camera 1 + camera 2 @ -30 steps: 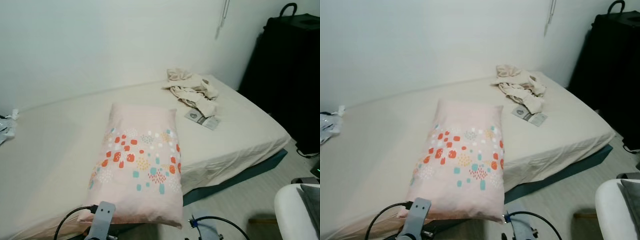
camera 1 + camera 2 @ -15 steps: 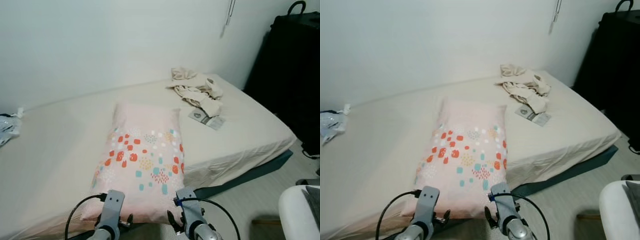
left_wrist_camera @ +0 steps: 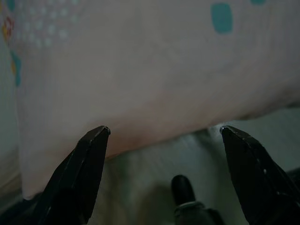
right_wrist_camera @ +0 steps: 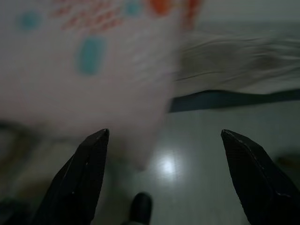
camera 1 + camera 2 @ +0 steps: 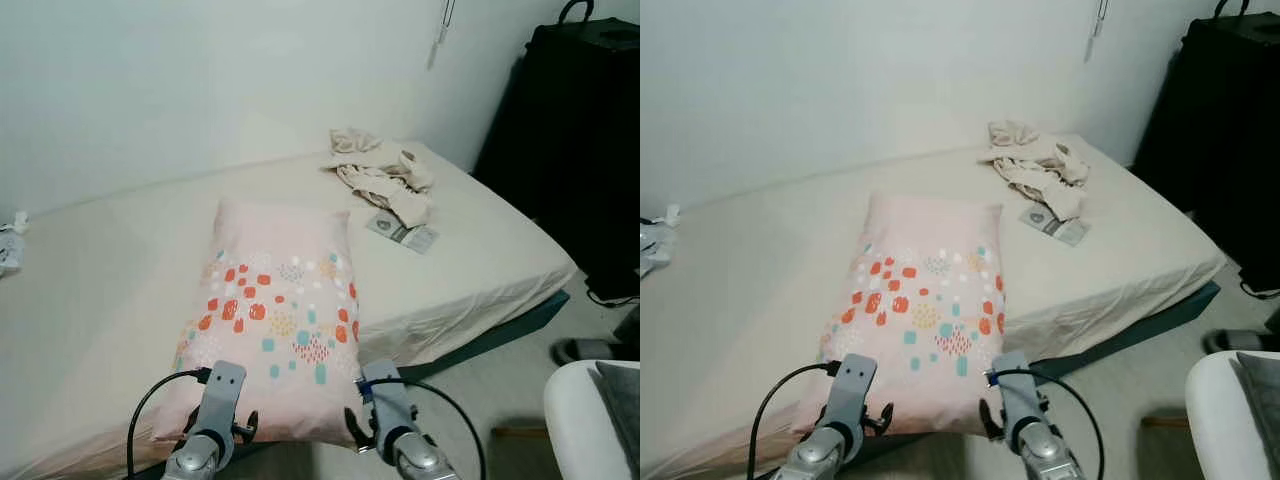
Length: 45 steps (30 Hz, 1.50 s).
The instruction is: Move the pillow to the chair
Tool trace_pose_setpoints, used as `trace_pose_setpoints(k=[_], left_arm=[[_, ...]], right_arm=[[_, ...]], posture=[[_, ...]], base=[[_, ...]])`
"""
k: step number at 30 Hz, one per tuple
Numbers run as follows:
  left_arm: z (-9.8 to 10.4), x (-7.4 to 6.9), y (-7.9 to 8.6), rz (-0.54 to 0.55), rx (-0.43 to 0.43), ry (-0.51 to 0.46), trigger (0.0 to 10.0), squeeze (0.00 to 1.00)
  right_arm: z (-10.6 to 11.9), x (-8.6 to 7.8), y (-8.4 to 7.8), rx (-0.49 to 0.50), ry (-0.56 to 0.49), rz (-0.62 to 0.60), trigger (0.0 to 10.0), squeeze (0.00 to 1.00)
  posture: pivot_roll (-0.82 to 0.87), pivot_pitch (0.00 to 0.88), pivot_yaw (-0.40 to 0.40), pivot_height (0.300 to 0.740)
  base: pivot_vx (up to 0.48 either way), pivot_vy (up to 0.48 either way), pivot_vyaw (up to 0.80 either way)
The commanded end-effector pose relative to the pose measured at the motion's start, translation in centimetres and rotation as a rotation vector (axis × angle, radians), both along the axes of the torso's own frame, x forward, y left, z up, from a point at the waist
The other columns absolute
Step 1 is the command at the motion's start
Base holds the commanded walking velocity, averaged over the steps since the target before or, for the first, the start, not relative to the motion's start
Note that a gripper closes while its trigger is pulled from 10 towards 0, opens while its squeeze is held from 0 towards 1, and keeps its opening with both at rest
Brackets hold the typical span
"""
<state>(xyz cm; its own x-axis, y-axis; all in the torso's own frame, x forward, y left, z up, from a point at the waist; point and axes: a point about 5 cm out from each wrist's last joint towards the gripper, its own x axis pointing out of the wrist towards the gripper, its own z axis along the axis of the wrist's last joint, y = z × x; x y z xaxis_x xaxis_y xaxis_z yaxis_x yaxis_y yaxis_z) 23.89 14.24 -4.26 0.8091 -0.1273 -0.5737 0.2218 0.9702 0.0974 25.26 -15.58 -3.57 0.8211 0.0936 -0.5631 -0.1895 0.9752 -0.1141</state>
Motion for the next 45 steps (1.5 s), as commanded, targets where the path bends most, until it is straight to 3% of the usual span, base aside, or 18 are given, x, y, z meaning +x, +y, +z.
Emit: trace_pose_setpoints(k=[1,5,11,15,21,29,36,38,45], left_arm=[[-0.4,-0.6,-0.4,-0.036,0.022,0.014,10.0,0.0],[-0.2,-0.2,0.1,0.029,0.032,0.01,10.0,0.0],[0.1,0.5,0.2,0.056,0.026,0.009,10.0,0.0],[0.4,0.9,-0.5,0.012,0.036,0.004,10.0,0.0],[0.7,1.4,-0.9,0.0,0.045,-0.018,10.0,0.0],[1.5,2.5,-1.2,0.024,0.01,-0.022,10.0,0.0],[1.8,2.6,0.3,0.076,0.006,-0.048,10.0,0.0],[1.8,2.5,0.6,0.082,0.004,-0.051,10.0,0.0],[2.2,2.9,1.3,0.075,0.004,-0.067,10.0,0.0]], right_arm=[[0.5,0.4,-1.2,0.022,-0.028,-0.087,10.0,0.0],[-0.7,-1.1,-1.2,-0.029,0.029,-0.023,10.0,0.0],[-0.2,-0.3,-1.8,-0.053,0.02,-0.019,10.0,0.0],[0.4,0.3,-3.1,-0.096,0.008,-0.002,10.0,0.0],[0.7,0.6,-3.0,-0.116,-0.017,-0.022,10.0,0.0],[-0.3,-0.6,-3.5,-0.105,0.04,-0.044,10.0,0.0],[-0.7,-0.8,-2.6,-0.057,0.07,-0.044,10.0,0.0],[-0.5,-0.6,-2.8,-0.054,0.056,-0.083,10.0,0.0],[0.2,-0.4,-2.6,-0.091,-0.032,-0.016,10.0,0.0]], posture=[[-0.08,0.09,0.024,0.74],[-0.1,0.076,0.008,0.74],[-0.13,0.055,0.003,0.74],[-0.13,0.028,-0.034,0.74],[-0.14,0.032,-0.011,0.74],[-0.14,0.027,-0.035,0.74],[-0.1,0.053,-0.031,0.74],[-0.09,0.048,-0.025,0.74],[-0.12,0.066,0.029,0.74]], base=[[0.0,0.0,0.0],[0.0,0.0,0.0],[0.0,0.0,0.0],[0.0,0.0,0.0],[0.0,0.0,0.0],[0.0,0.0,0.0],[0.0,0.0,0.0],[0.0,0.0,0.0],[0.0,0.0,0.0]])
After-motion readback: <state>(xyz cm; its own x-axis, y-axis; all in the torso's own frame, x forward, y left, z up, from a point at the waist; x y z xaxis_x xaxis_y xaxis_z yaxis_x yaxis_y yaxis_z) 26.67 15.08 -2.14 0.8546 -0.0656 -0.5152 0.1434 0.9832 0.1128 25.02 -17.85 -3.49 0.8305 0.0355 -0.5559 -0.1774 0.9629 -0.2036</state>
